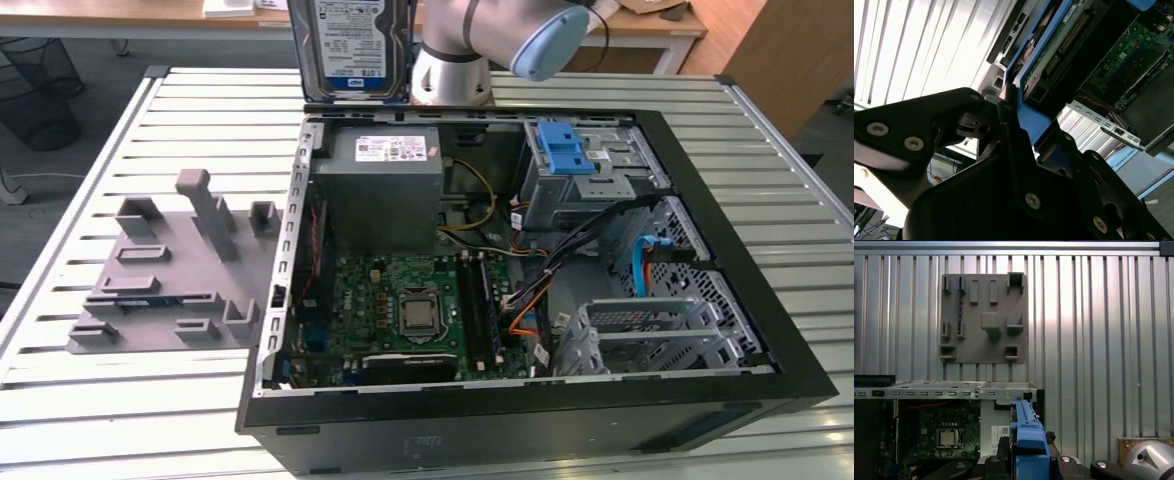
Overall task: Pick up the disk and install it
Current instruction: 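Pick up the disk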
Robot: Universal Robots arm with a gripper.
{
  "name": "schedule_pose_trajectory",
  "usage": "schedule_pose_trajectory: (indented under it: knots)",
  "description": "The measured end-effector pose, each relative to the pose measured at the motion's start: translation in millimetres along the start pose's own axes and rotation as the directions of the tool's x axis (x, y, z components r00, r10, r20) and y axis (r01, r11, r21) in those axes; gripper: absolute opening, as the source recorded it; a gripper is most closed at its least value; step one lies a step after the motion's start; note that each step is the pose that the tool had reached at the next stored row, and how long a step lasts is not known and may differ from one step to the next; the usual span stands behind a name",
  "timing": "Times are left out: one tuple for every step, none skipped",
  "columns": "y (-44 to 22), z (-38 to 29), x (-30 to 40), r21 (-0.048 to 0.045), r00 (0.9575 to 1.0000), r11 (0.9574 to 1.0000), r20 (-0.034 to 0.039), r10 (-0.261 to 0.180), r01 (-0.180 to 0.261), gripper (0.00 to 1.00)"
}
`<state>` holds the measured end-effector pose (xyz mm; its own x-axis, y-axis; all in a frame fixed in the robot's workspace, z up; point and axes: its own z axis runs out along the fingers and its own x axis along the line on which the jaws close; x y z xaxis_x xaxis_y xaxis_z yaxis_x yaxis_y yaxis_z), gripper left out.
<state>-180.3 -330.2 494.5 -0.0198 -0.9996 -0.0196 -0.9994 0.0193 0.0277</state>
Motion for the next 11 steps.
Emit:
schedule_pose_trajectory:
  knots:
    - [0.0, 0.0, 0.3, -0.0001, 1.0000, 1.0000, 0.0000, 0.000, 0.000, 0.37]
    - [0.0, 0.0, 0.5, -0.0001, 1.0000, 1.0000, 0.0000, 0.000, 0.000, 0.37]
    - [0.0, 0.0, 0.7, 0.0000, 1.0000, 1.0000, 0.0000, 0.000, 0.000, 0.37]
    - [0.0, -0.1, 0.9, -0.0001, 1.0000, 1.0000, 0.0000, 0.000, 0.000, 0.37]
    - [0.0, -0.1, 1.2, -0.0001, 1.0000, 1.0000, -0.0001, 0.000, 0.000, 0.37]
    - [0.0, 0.0, 1.4, 0.0000, 1.0000, 1.0000, 0.0000, 0.000, 0.000, 0.37]
    - [0.0, -0.1, 1.6, -0.0001, 1.0000, 1.0000, 0.0000, 0.000, 0.000, 0.37]
    - [0.0, -0.1, 1.8, -0.0001, 1.0000, 1.0000, -0.0001, 0.000, 0.000, 0.37]
    - [0.0, -0.1, 2.1, -0.0001, 1.0000, 1.0000, 0.0000, 0.000, 0.000, 0.37]
    - [0.0, -0.1, 2.3, -0.0001, 1.0000, 1.0000, -0.0001, 0.000, 0.000, 0.37]
    - [0.0, -0.1, 2.6, 0.0000, 1.0000, 1.0000, 0.0000, 0.000, 0.000, 0.37]
